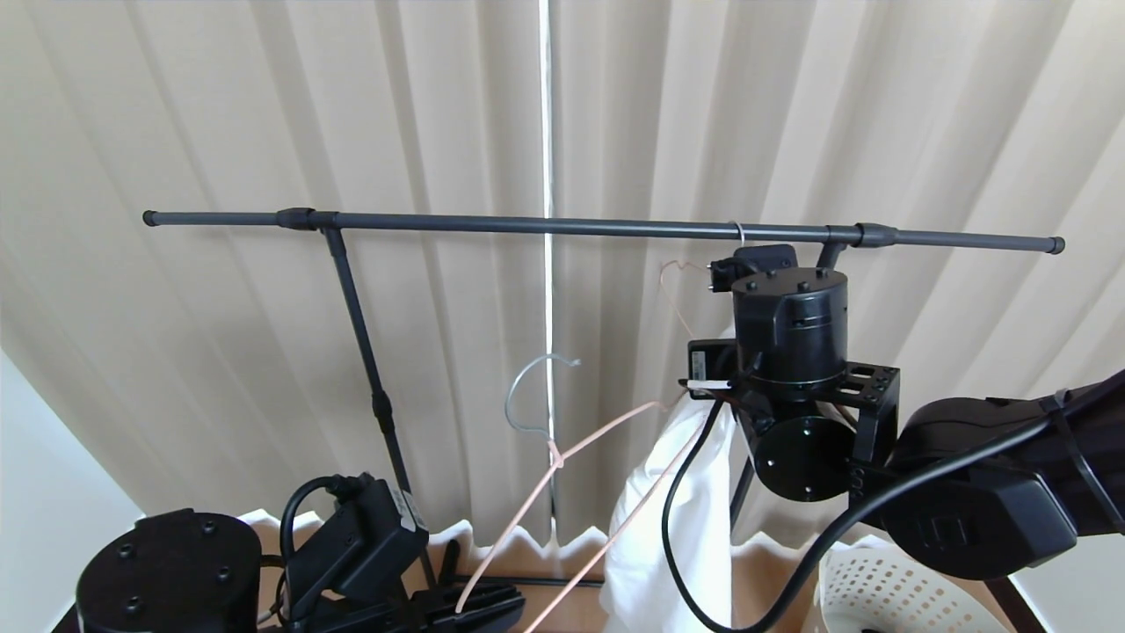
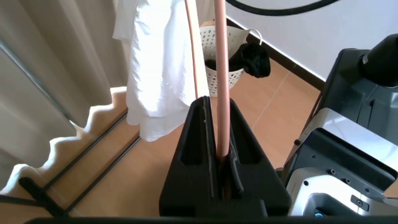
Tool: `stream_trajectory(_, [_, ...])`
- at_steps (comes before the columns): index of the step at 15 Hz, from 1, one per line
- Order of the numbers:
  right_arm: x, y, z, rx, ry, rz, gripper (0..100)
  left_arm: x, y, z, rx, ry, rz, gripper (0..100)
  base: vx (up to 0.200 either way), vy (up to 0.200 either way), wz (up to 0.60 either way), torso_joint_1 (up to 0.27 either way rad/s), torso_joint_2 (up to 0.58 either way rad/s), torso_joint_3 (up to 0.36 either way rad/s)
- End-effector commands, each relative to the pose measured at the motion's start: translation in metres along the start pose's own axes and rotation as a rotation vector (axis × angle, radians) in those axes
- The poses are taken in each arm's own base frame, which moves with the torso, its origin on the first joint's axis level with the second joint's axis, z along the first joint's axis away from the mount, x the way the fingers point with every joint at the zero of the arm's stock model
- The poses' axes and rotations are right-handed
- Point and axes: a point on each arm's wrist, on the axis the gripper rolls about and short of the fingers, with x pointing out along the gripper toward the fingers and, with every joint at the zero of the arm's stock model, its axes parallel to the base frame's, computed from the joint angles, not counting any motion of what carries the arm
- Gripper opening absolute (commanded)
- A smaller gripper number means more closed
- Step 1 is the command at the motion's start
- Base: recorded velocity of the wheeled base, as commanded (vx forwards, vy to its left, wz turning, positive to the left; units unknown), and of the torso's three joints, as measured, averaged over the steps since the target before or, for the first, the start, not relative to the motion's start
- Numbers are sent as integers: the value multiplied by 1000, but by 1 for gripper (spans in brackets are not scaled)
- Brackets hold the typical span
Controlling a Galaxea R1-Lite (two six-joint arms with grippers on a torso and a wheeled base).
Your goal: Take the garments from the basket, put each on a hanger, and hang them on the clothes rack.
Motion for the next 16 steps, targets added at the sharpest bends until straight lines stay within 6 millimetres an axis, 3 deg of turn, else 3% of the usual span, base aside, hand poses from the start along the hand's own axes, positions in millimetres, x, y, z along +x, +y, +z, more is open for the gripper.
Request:
stream_trajectory(1, [1, 0, 2, 12, -8, -2, 0, 1, -1, -1, -1, 9, -5, 0, 0, 0, 0, 0, 0, 0])
stream_trajectory(12, [6, 4, -4, -1, 3, -5, 0, 3, -2, 3, -39, -36, -13, 0, 0, 0, 0, 0, 0, 0])
stream_trajectory(16, [21, -9, 3, 27, -4, -56, 0, 2, -2, 3, -39, -39, -14, 0, 0, 0, 0, 0, 0, 0])
